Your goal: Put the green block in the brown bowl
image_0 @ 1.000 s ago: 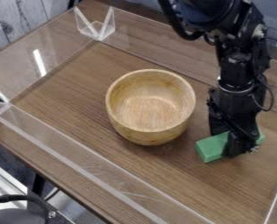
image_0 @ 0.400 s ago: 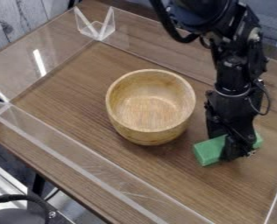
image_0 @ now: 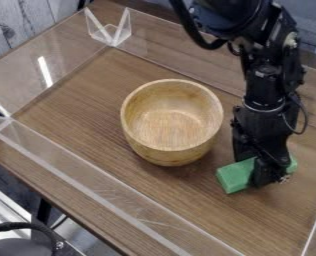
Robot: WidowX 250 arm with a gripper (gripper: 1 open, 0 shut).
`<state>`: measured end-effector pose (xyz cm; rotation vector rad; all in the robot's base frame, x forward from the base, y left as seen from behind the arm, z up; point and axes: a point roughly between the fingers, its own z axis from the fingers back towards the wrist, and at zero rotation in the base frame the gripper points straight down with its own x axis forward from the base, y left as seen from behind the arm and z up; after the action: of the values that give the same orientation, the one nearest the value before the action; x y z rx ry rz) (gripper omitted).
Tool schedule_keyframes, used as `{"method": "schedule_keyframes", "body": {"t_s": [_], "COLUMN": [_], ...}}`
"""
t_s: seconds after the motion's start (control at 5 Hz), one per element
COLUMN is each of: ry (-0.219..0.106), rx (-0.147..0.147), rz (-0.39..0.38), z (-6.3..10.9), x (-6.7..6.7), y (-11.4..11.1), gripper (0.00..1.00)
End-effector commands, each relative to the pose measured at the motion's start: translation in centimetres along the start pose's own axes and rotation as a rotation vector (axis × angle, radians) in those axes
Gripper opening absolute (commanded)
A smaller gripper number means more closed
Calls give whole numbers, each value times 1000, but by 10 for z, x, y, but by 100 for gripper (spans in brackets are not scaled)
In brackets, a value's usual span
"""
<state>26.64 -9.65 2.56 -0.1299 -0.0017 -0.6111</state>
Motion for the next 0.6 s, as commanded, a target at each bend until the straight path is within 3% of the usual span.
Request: {"method": "schedule_keyframes", "body": {"t_s": [0.0, 0.4], "ry": [-70, -82], "rx": [30, 42], "rz": [-20, -29], "z": [22, 28], "x": [12, 17], "y": [-1, -1], "gripper": [0, 0]}}
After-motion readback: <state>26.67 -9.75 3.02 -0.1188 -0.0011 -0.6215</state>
